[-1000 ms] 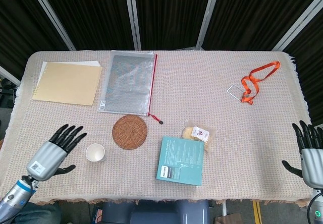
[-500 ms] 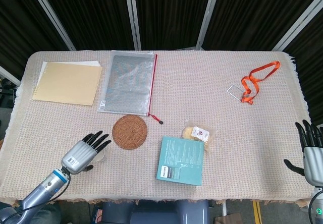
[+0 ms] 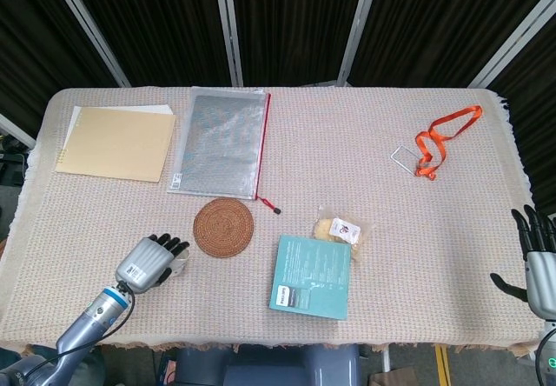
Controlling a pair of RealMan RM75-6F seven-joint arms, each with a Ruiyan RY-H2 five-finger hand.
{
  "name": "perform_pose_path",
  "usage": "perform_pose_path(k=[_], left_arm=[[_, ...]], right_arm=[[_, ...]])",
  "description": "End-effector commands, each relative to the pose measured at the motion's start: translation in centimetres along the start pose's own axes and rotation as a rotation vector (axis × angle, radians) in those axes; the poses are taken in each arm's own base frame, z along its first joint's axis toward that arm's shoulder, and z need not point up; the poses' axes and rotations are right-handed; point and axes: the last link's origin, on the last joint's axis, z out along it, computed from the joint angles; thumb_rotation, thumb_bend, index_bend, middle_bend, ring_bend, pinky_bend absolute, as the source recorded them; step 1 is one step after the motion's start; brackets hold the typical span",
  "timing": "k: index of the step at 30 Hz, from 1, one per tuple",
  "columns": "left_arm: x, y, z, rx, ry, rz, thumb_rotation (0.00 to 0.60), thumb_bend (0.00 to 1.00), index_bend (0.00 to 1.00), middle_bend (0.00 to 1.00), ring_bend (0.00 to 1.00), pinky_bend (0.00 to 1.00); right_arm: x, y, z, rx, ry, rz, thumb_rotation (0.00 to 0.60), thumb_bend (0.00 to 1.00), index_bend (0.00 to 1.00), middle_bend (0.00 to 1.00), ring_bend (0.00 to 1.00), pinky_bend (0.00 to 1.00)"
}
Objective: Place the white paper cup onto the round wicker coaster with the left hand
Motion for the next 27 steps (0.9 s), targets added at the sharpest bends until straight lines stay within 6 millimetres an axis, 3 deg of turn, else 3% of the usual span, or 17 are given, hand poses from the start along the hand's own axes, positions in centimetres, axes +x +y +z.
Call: perform_pose_path(k=[1, 7, 12, 18, 27], left_arm=[[0.2, 0.2, 0.1, 0.008, 0.002, -0.022, 0.6, 0.45, 0.28, 0.39, 0.33, 0.52], [1.2, 0.1, 0.8, 0.013, 0.018, -0.061, 0.6, 0.44, 0.3, 0.38, 0.33, 0.51], [4.4, 0.2, 2.3, 0.002, 0.132, -0.094, 0.6, 0.44, 0.32, 0.38, 0.33, 0.51], [7.7, 1.1, 5.6, -0.041, 0.267, -0.096, 0.6, 0.41, 0.33, 0.38, 0.33, 0.51], [6.5, 2.8, 9.9, -0.054, 0.251, -0.096, 0.6, 0.41, 0.34, 0.38, 0.33, 0.51]], right_arm=[[-0.1, 0.0, 0.2, -0.002, 0.0, -0.006, 0.6, 0.0, 0.0, 0.0, 0.0, 0.0], [-0.6, 0.0, 0.4, -0.012, -0.016, -0.014, 0.6, 0.0, 0.0, 0.0, 0.0, 0.0], [-0.7, 0.0, 0.6, -0.018, -0.019, -0.016, 0.6, 0.0, 0.0, 0.0, 0.0, 0.0], [-1.2, 0.2, 1.0, -0.036, -0.036, -0.028, 0.6, 0.0, 0.0, 0.0, 0.0, 0.0], [-1.6, 0.9, 1.7, -0.068, -0.051, -0.029, 0.6, 0.0, 0.0, 0.0, 0.0, 0.0]])
